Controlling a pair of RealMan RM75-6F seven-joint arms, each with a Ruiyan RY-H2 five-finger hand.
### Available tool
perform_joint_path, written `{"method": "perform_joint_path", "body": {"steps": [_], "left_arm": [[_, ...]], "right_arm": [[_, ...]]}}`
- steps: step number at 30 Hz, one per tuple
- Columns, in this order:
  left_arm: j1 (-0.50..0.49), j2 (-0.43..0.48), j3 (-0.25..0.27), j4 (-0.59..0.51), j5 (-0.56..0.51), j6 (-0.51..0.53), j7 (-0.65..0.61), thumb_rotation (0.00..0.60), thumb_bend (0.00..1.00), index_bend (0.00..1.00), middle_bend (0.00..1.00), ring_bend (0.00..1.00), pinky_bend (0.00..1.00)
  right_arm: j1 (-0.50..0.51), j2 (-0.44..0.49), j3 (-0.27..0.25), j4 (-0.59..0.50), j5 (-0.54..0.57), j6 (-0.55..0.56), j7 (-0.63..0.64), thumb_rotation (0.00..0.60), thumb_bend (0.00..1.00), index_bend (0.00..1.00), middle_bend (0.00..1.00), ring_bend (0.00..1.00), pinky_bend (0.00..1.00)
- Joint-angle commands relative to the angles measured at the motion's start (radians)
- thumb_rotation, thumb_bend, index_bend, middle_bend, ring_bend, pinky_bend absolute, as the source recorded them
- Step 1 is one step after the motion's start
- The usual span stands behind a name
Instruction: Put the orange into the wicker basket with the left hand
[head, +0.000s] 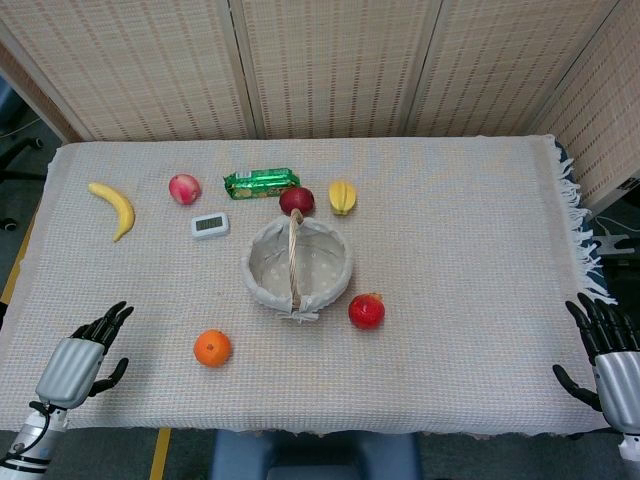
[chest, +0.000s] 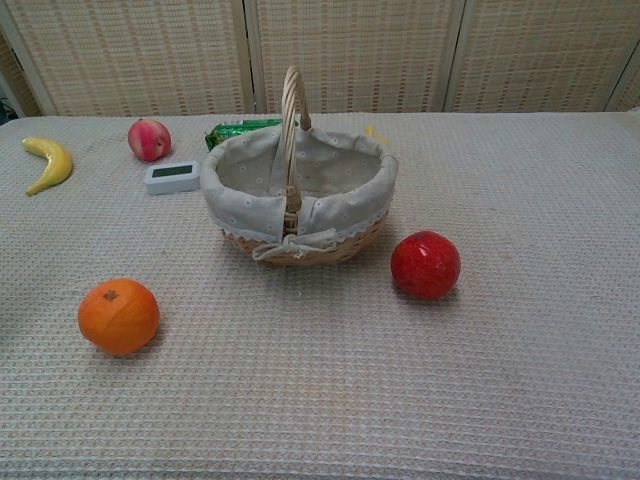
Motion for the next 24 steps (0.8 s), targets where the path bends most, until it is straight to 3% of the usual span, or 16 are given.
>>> {"method": "perform_joint_path", "body": {"steps": [1,9,15,24], "left_arm": [[0.002,0.000,0.001,-0.002,0.002,0.003,0.004,0.600,0.40,0.00,0.02,0.20,0.33],[0.003,0.001,0.002,-0.001,0.006,0.004,0.025,0.600,0.42,0.00,0.01,0.18,0.32],[-0.002,0.016,0.018,-0.020,0.055,0.013,0.048,0.600,0.40,0.00,0.00,0.01,0.28],[-0.056,0.002,0.021,-0.050,0.043,-0.095,0.055,0.600,0.39,0.00,0.00,0.00,0.29]], "right_arm": [[-0.002,-0.001,0.001,0.000,-0.001,0.003,0.005,0.600,0.11,0.00,0.00,0.00,0.08],[-0.002,-0.005,-0.001,0.007,-0.017,0.005,0.011,0.600,0.11,0.00,0.00,0.00,0.08],[0.004,-0.014,-0.001,0.005,-0.016,-0.015,-0.009,0.600,0.11,0.00,0.00,0.00,0.08],[0.010,-0.014,-0.002,0.009,-0.024,-0.023,-0.003,0.600,0.11,0.00,0.00,0.00,0.08]]}}
